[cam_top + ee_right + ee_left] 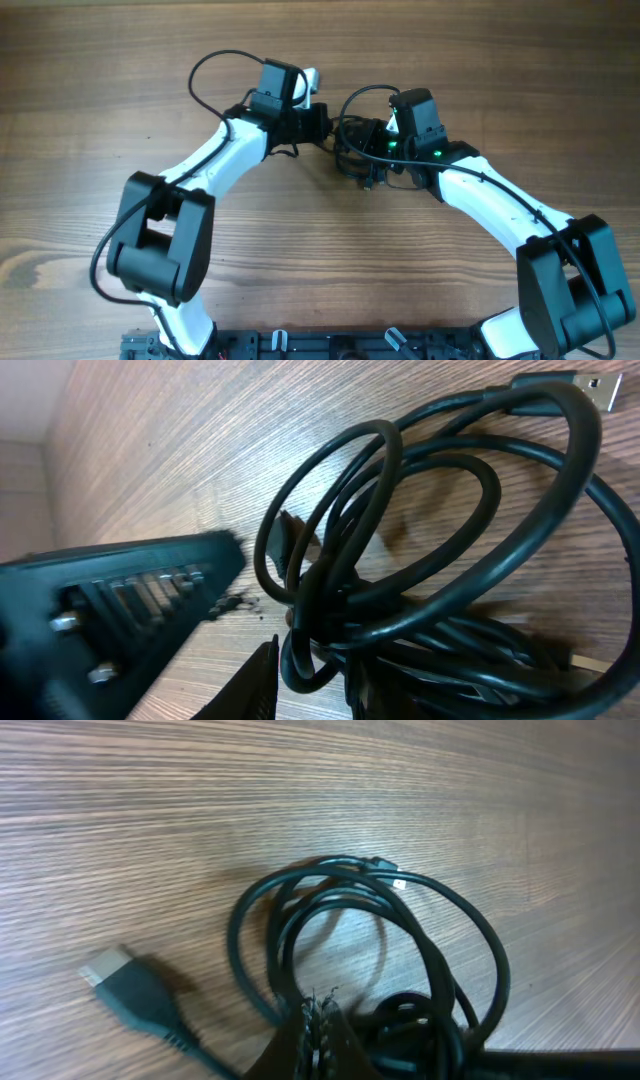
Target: Untangle cables
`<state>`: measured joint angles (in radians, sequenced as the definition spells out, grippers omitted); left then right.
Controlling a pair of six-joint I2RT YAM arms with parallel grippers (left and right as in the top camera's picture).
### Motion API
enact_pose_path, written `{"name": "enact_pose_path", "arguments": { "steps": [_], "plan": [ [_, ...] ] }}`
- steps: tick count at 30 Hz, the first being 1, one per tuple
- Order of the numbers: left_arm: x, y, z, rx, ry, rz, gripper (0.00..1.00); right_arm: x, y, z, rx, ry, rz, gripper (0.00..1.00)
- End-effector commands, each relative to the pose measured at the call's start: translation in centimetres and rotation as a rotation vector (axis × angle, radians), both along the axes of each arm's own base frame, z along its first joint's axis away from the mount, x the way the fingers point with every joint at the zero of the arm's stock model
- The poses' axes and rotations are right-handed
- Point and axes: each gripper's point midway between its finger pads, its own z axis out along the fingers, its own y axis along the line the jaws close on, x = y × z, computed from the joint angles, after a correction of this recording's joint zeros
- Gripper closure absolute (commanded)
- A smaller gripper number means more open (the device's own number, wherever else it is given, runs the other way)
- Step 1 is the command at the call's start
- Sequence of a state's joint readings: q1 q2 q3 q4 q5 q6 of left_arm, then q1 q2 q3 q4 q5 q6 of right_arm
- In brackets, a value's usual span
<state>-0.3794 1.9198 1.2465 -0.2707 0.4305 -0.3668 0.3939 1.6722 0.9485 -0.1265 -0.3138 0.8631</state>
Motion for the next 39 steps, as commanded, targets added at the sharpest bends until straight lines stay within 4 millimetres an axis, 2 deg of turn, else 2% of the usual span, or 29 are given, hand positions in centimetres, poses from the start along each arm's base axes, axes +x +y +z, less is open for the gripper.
{"name": "enact_pose_path", "arguments": {
  "steps": [1, 3, 5, 8, 10, 15, 20, 24, 29, 31, 35, 39],
  "plan": [
    [-0.2, -0.5, -2.7, 0.017, 0.053, 0.024, 0.85, -0.1, 0.0, -1.1, 0.006, 0.033, -0.018, 0.75],
    [-0.3, -0.8, -3.1, 0.013, 0.060, 0.021, 0.80, -0.1, 0.0, -1.1, 0.010, 0.038, -0.025, 0.75],
    [-0.4, -0.9, -3.1, 0.013, 0.060, 0.017, 0.81, -0.1, 0.0, -1.2, 0.005, 0.034, -0.018, 0.75],
    [-0.8, -1.6, -2.9, -0.012, 0.070, -0.008, 0.93, -0.3, -0.1, -1.4, -0.003, 0.042, -0.020, 0.75],
    [-1.2, -2.0, -2.7, -0.036, 0.081, -0.027, 0.96, -0.3, -0.1, -1.5, -0.004, 0.045, -0.020, 0.75],
    [-1.3, -2.2, -2.6, -0.045, 0.083, -0.038, 0.96, 0.0, -0.5, -1.9, -0.026, 0.042, -0.040, 0.75],
    [-2.0, -3.1, -1.9, -0.102, 0.093, -0.092, 0.96, 0.4, -0.3, -1.9, -0.018, 0.025, -0.041, 0.75],
    [-2.8, -4.2, -1.0, -0.157, 0.062, -0.203, 0.96, 0.8, -0.2, -1.9, -0.012, 0.012, -0.042, 0.75],
    [-3.0, -4.4, -0.8, -0.173, 0.068, -0.214, 0.96, 0.8, -0.3, -2.5, -0.020, 0.022, -0.043, 0.76],
    [-3.0, -4.4, -0.8, -0.173, 0.068, -0.215, 0.96, 0.7, -0.3, -2.8, -0.024, 0.029, -0.043, 0.80],
    [-3.0, -4.4, -0.8, -0.173, 0.068, -0.214, 0.96, 0.6, -0.2, -3.2, -0.022, 0.042, -0.036, 0.94],
    [-3.0, -4.4, -0.8, -0.172, 0.068, -0.214, 0.96, 0.5, 0.0, -3.1, -0.014, 0.044, -0.028, 0.96]
  ]
}}
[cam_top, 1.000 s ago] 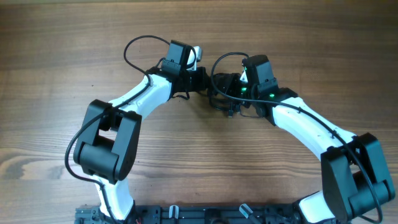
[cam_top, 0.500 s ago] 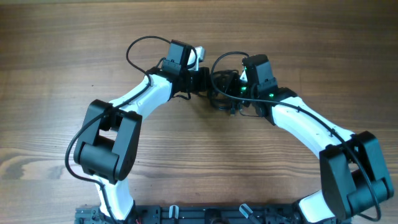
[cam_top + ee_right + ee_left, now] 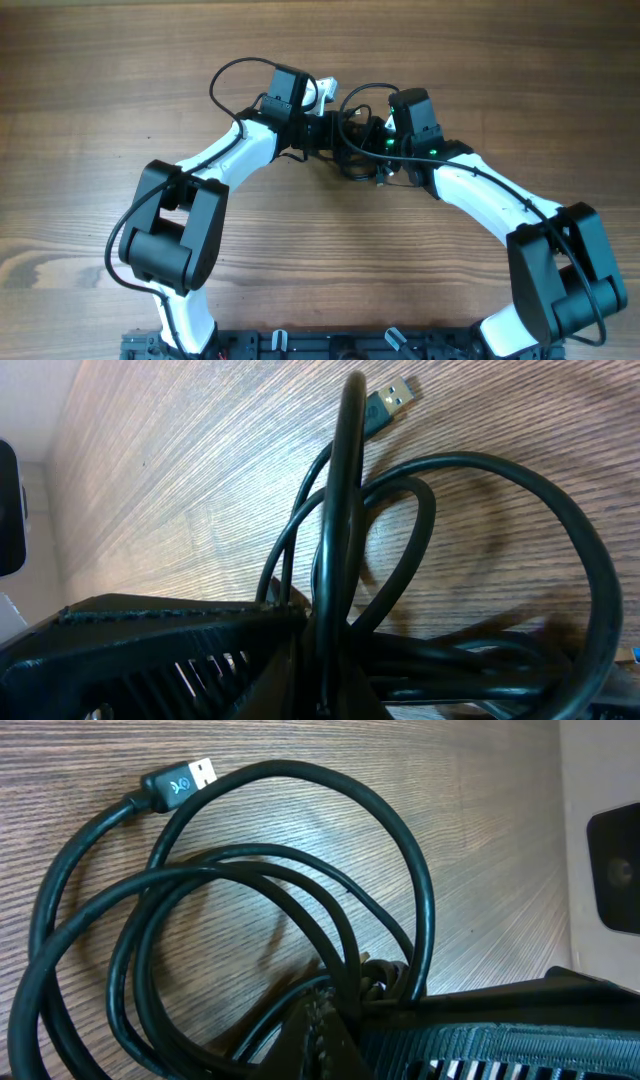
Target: Untangle cables
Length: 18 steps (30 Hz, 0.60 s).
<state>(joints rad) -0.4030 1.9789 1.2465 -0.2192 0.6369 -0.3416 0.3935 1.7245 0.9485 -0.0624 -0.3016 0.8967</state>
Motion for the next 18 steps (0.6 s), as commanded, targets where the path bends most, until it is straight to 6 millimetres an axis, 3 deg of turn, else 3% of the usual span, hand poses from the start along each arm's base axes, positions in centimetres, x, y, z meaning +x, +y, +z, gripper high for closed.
{"name": "enact_pose_path", "arguments": {
  "steps": [1, 7, 8, 12, 18],
  "plan": [
    [-0.9, -0.8, -0.3, -0.027, 0.013, -0.052, 0.96, -0.6, 0.0, -1.7, -0.016, 0.041, 0.014, 0.96],
    [-0.4, 0.1, -0.4, -0.026, 0.019, -0.032, 0.96, -1.0, 0.9, 0.5, 0.021, -0.013, 0.091, 0.96],
    [0.2, 1.2, -0.5, -0.024, 0.027, -0.004, 0.96, -1.1, 1.1, 2.1, 0.042, -0.045, 0.108, 0.96],
    [0.7, 2.4, -0.3, -0.045, 0.042, 0.015, 0.96, -1.8, 2.3, 4.5, 0.121, -0.076, 0.169, 0.96],
    [0.8, 2.6, -0.3, -0.044, 0.045, 0.021, 0.96, -3.2, 3.9, 6.0, 0.217, -0.066, 0.265, 0.96]
  ]
}}
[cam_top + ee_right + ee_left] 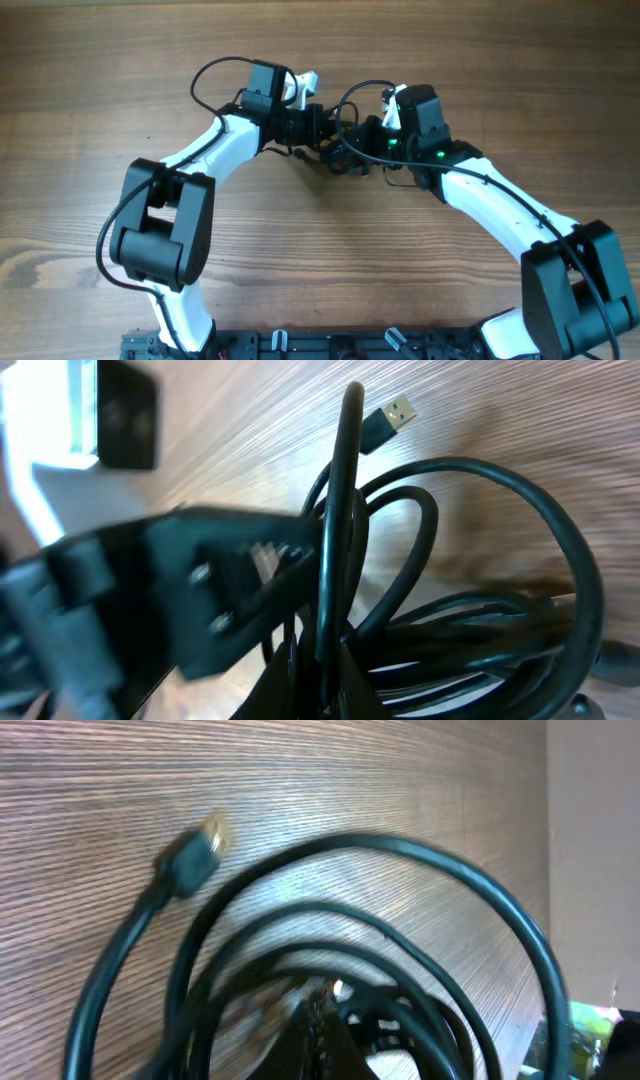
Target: Untangle cables
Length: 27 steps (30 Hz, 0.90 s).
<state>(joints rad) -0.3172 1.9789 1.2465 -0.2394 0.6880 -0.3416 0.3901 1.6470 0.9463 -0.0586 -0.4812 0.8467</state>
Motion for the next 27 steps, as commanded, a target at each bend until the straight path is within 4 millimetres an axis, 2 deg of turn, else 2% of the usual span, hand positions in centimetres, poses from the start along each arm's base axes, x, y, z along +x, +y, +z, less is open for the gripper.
{"name": "enact_pose_path", "arguments": {
  "steps": [1, 7, 12, 20, 23, 25, 27],
  "plan": [
    [-0.6, -0.4, -0.5, -0.013, 0.010, -0.035, 0.96, -1.8, 1.8, 2.1, 0.100, -0.009, 0.124, 0.96],
    [-0.6, -0.4, -0.5, -0.011, 0.010, -0.034, 0.96, -1.9, 1.9, 2.4, 0.089, -0.073, 0.188, 0.96],
    [-0.2, 0.1, -1.0, 0.024, 0.002, -0.011, 0.95, -3.6, 3.3, 4.6, 0.144, -0.267, 0.440, 0.96],
    [0.5, 1.6, -2.2, 0.127, -0.005, 0.053, 0.93, -2.8, 1.3, 3.8, 0.113, -0.263, 0.420, 0.95],
    [0.5, 1.7, -2.3, 0.130, -0.006, 0.055, 0.93, -2.7, 0.7, 3.2, 0.088, -0.237, 0.395, 0.82],
    [0.5, 1.7, -2.3, 0.130, -0.006, 0.055, 0.93, -2.6, 0.5, 2.7, 0.069, -0.222, 0.381, 0.78],
    [0.5, 1.7, -2.3, 0.130, -0.006, 0.055, 0.93, -2.7, 0.5, 2.7, 0.068, -0.216, 0.381, 0.63]
  ]
}}
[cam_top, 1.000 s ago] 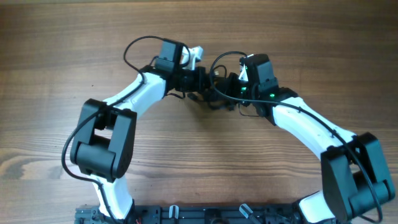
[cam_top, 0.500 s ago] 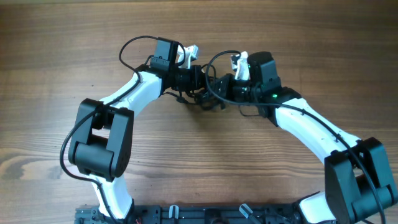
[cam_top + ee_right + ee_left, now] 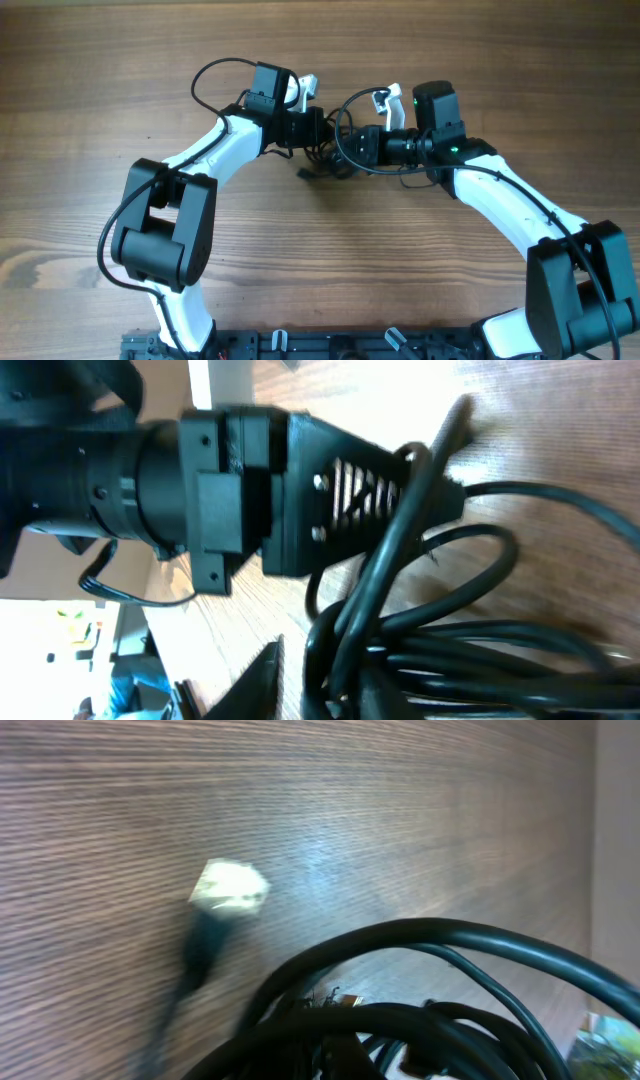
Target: Untangle cables
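A tangled bundle of black cables (image 3: 345, 155) hangs between my two grippers at the table's far middle. My left gripper (image 3: 318, 128) is at its left end. In the left wrist view its fingertips (image 3: 325, 1020) form one shut wedge under thick strands (image 3: 430, 1020), and a blurred USB plug (image 3: 228, 886) lies beyond. My right gripper (image 3: 372, 143) is at the bundle's right end. Its fingers (image 3: 265, 675) stand apart, and the cables (image 3: 440, 640) rest against the right-hand finger. The left gripper's black body (image 3: 250, 480) faces it closely.
Brown wooden table (image 3: 100, 60) all around. A loose plug end (image 3: 306, 172) pokes out below the bundle. The arms' bases and a black rail (image 3: 300, 345) sit at the near edge.
My right gripper has moved to the right and its fingers, closed on a strand before, now stand apart. The left gripper is about where it was. The bundle is spread wider between them.
First both grippers were at the bundle, the right one's fingers apart. Then the left gripper was further right, close against the right one, whose fingers were closed on an upright strand. Then the left was back to the left. Now the right has shifted right.
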`<state>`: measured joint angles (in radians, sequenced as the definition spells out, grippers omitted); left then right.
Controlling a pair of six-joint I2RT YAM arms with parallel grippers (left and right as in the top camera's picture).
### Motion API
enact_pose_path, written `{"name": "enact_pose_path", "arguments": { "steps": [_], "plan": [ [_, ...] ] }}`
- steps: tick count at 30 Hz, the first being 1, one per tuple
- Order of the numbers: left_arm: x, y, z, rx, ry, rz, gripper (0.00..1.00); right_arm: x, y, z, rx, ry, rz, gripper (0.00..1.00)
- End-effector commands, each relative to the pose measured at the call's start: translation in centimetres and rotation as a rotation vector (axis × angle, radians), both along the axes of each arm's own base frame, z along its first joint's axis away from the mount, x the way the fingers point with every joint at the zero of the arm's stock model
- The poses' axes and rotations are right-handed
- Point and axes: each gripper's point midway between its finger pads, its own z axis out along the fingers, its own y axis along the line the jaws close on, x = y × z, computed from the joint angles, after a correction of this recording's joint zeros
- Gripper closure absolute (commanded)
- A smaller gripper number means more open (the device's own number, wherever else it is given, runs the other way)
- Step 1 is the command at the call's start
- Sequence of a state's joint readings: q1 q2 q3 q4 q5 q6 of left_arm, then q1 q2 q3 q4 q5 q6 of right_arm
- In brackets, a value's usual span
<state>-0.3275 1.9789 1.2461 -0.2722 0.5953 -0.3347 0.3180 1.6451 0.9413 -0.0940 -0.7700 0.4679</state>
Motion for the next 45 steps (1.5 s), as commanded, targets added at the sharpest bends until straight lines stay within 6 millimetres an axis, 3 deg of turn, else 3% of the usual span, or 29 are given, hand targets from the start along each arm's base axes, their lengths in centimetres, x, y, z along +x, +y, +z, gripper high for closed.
{"name": "enact_pose_path", "arguments": {
  "steps": [1, 8, 11, 15, 19, 24, 29, 30, 33, 38, 45],
  "plan": [
    [0.5, 0.9, -1.1, 0.045, -0.008, 0.019, 0.93, -0.5, 0.2, 1.2, 0.025, -0.032, 0.035, 0.55],
    [0.6, 1.1, -1.1, 0.044, -0.009, 0.024, 0.93, -1.2, -0.5, -0.3, -0.018, 0.072, -0.014, 0.42],
    [0.7, 1.3, -1.1, 0.044, -0.008, 0.029, 0.93, -1.8, -0.7, -0.8, -0.031, 0.125, -0.022, 0.44],
    [0.7, 1.4, -1.1, 0.044, -0.008, 0.031, 0.93, -2.0, -0.8, -1.0, -0.030, 0.152, -0.030, 0.57],
    [0.8, 1.4, -1.1, 0.044, -0.007, 0.032, 0.93, -2.8, -1.0, -1.5, -0.034, 0.230, -0.051, 0.49],
    [0.7, 1.5, -1.1, 0.045, -0.006, 0.032, 0.92, -4.2, 0.9, 1.2, 0.107, 0.152, 0.135, 0.53],
    [0.8, 1.5, -1.1, 0.045, -0.007, 0.033, 0.92, -1.8, 0.7, 1.5, 0.097, 0.120, 0.024, 0.57],
    [0.8, 1.5, -1.1, 0.044, -0.007, 0.033, 0.92, -0.3, -0.1, 0.7, 0.033, 0.084, -0.054, 0.60],
    [0.8, 1.5, -1.1, 0.044, -0.007, 0.033, 0.91, 0.7, -1.2, -0.4, -0.042, 0.070, -0.132, 0.62],
    [0.8, 1.5, -1.1, 0.045, -0.007, 0.033, 0.90, 0.8, -1.5, -1.3, -0.068, 0.090, -0.147, 0.61],
    [0.8, 1.5, -1.1, 0.045, -0.007, 0.033, 0.89, -0.7, -1.7, -2.9, -0.105, 0.179, -0.138, 0.60]
  ]
}}
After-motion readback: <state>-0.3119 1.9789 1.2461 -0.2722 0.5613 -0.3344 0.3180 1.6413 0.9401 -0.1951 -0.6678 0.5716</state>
